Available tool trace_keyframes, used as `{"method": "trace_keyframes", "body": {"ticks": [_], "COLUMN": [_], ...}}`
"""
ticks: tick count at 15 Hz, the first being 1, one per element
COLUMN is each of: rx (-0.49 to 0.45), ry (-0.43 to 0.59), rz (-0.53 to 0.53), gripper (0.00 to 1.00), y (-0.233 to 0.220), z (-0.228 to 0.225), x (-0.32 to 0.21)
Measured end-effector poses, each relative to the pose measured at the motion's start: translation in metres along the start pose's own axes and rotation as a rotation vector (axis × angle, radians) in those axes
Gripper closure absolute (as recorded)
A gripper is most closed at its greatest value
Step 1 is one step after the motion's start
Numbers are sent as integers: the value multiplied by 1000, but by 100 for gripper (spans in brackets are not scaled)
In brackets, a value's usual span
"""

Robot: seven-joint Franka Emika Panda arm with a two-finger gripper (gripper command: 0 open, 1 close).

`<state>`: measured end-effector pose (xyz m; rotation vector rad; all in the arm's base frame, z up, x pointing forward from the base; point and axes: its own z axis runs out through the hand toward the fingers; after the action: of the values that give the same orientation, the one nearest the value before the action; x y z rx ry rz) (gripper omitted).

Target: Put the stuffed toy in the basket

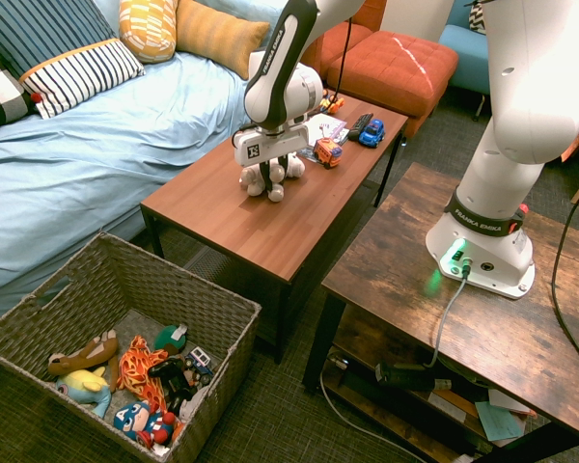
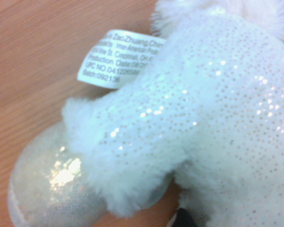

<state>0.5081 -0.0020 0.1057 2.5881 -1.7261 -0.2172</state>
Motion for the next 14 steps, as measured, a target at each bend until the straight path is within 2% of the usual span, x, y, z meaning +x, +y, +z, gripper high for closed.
{"method": "trace_keyframes", "body": {"ticks": [3,7,11,14], "rx": [23,90,126,125], "ry": [12,92,225,269], "rz": [-21,-130,-297,-413], "gripper": [100,100,100,100], "y": [3,3,-18,-52], "z": [-13,-78,-158,-176], "x": [-3,-45,-170,-266]}}
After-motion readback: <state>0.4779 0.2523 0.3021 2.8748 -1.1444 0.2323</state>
